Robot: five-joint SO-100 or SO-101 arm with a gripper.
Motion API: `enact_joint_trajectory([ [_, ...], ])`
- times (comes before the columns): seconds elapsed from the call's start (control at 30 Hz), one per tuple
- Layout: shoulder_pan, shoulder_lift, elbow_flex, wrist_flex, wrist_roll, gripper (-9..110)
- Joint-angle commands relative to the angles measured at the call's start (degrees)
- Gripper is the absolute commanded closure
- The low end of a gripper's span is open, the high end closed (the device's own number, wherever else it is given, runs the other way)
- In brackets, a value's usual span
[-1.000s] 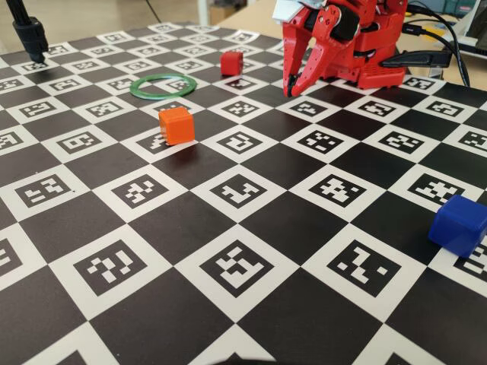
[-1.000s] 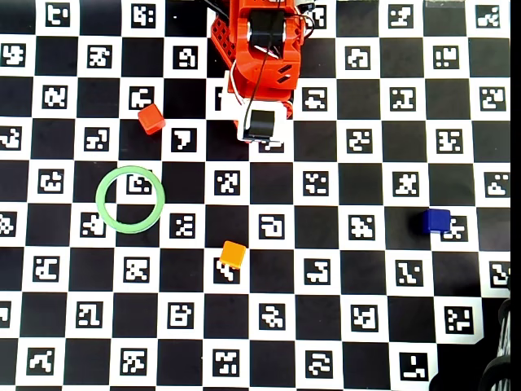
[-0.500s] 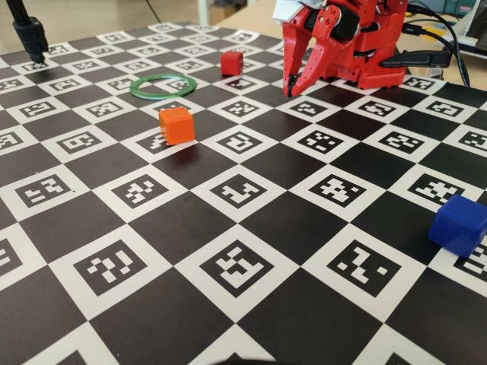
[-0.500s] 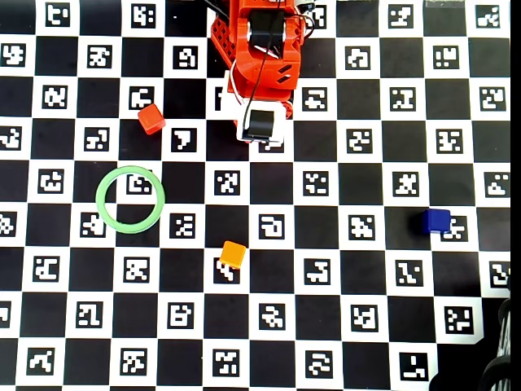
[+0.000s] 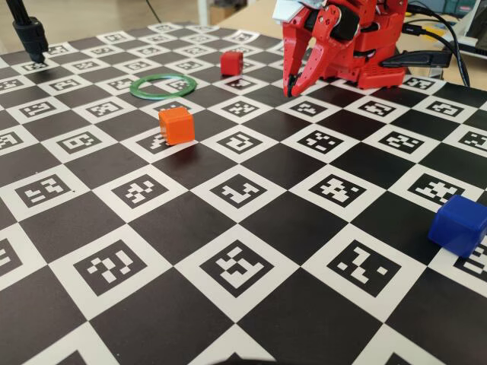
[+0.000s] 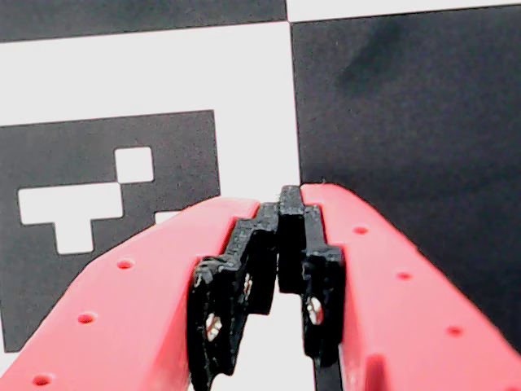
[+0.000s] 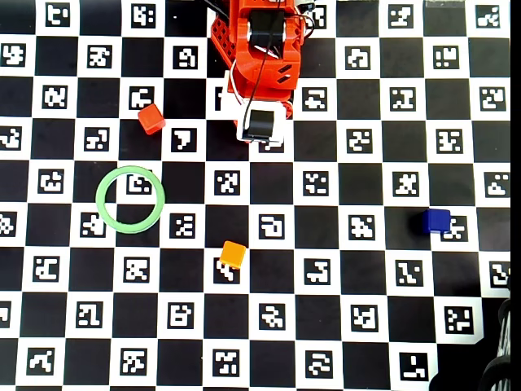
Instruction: Grab the red cube then put it in the green circle then put the blue cube on top and finally the orange cube on top
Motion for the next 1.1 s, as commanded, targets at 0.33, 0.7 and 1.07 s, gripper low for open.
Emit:
enact_joint_trajectory([
  [0.33, -0.44, 2.99, 2.81, 3.78, -0.88, 107],
  [0.7, -0.7, 0.35, 1.76, -3.43, 3.96, 107],
  [1.07, -1.32, -31.99, -33.93, -3.43, 31.38, 107],
])
